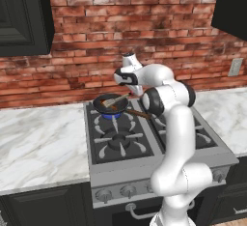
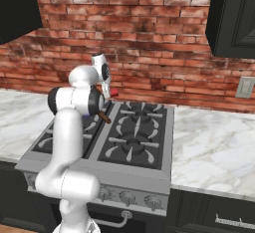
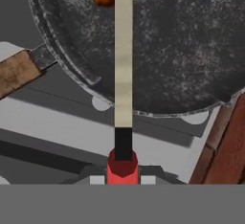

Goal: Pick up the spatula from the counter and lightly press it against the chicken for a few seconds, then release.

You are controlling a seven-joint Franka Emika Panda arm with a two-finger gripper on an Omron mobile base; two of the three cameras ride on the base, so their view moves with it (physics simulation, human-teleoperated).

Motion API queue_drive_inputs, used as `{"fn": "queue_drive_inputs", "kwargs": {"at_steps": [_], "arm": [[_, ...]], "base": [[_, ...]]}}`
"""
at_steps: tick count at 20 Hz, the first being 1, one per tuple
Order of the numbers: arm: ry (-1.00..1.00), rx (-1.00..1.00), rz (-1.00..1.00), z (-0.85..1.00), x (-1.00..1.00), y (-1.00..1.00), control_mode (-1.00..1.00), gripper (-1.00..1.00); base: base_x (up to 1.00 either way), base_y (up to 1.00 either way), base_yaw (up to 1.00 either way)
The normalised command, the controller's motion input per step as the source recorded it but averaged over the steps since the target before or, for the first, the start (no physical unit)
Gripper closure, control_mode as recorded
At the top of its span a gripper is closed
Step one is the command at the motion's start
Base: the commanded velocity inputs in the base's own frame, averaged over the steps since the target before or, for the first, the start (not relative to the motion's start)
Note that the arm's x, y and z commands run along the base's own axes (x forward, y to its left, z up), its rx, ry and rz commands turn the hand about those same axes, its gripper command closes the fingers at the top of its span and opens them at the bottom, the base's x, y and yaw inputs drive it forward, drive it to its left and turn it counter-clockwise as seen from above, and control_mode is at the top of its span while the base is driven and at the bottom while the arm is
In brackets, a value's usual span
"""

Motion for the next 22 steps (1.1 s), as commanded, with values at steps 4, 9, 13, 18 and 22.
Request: {"fn": "queue_drive_inputs", "kwargs": {"at_steps": [4, 9, 13, 18, 22], "arm": [[0.0, 0.0, 0.0, -0.11, 0.23, 0.06, -1.0, 1.0], [0.0, 0.0, 0.0, -0.08, 0.27, 0.0, -1.0, 1.0], [0.0, 0.0, 0.0, -0.11, 0.31, 0.0, -1.0, 1.0], [0.0, 0.0, 0.0, -0.13, 0.27, 0.0, -1.0, 1.0], [0.0, 0.0, 0.0, -0.14, 0.12, 0.0, -1.0, 1.0]], "base": [[0.0, 0.0, 0.0], [0.0, 0.0, 0.0], [0.0, 0.0, 0.0], [0.0, 0.0, 0.0], [0.0, 0.0, 0.0]]}}
